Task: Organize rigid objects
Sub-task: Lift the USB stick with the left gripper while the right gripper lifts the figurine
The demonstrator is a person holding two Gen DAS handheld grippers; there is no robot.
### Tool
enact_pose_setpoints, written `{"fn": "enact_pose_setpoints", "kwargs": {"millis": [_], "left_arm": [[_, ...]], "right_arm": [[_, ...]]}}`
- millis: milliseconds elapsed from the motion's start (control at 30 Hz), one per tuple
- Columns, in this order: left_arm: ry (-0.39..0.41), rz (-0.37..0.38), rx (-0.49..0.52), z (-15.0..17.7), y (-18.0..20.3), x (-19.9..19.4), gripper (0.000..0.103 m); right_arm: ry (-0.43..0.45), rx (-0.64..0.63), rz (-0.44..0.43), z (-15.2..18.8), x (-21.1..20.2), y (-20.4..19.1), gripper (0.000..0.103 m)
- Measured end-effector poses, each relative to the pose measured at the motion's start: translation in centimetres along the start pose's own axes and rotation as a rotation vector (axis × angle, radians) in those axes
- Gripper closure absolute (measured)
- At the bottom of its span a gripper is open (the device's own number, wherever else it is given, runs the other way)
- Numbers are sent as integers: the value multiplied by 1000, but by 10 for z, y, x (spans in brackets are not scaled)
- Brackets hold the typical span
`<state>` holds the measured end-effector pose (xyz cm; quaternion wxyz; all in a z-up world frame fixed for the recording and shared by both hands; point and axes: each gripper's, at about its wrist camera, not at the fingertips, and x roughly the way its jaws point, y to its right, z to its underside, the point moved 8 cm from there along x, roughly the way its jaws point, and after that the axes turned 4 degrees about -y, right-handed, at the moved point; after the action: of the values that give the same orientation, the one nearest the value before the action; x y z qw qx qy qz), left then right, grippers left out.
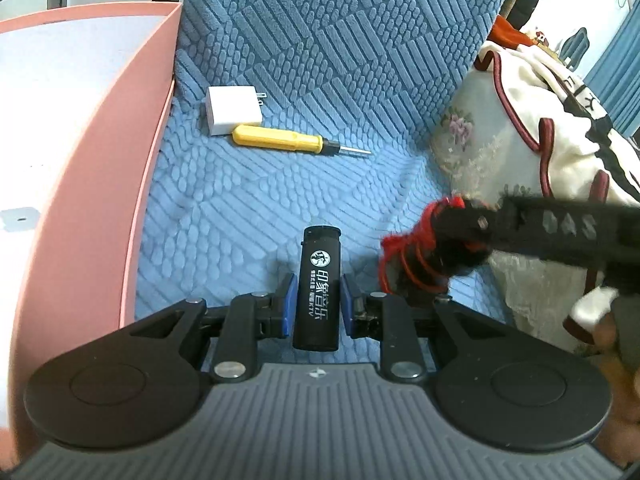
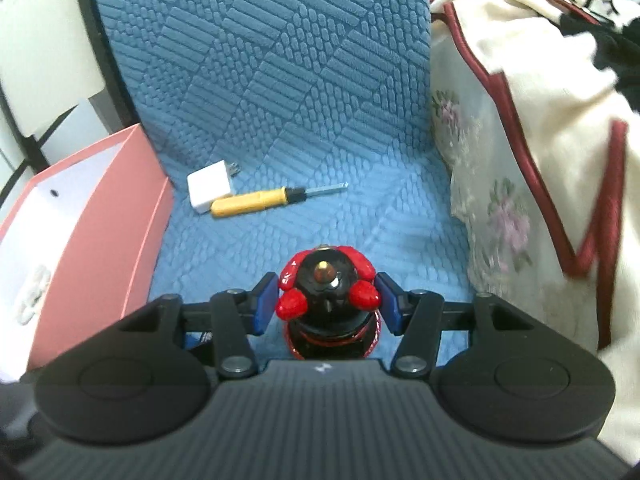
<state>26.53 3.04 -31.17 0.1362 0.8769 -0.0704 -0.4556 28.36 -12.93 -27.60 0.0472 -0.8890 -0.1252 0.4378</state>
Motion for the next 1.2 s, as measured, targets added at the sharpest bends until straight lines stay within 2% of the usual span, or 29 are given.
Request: {"fn": "enact_pose_setpoints", "kwargs": {"millis": [267,400,533,600,900,1200], "left_arm": [[0,-13,-5,1,1,-1,76],[-1,-22,-4,0,2,1,76],[-2,-34,-6,-1,0,2,76],[0,-45,-4,-2,-1,2,76],[22,-42,-4,-4,2,-10,76],[42,-16,-35,8,7,-48,76]], "right_arm": [[-33,-9,-1,23,0,7,46],[-37,-57,18,28,10,5,40],[-86,-10,-6,38,23,10,40],[-83,-2,-8,37,23,11,40],[-53,-45,-6,36,10,6,40],[-42,-63,-6,29,-23,2,40]]}}
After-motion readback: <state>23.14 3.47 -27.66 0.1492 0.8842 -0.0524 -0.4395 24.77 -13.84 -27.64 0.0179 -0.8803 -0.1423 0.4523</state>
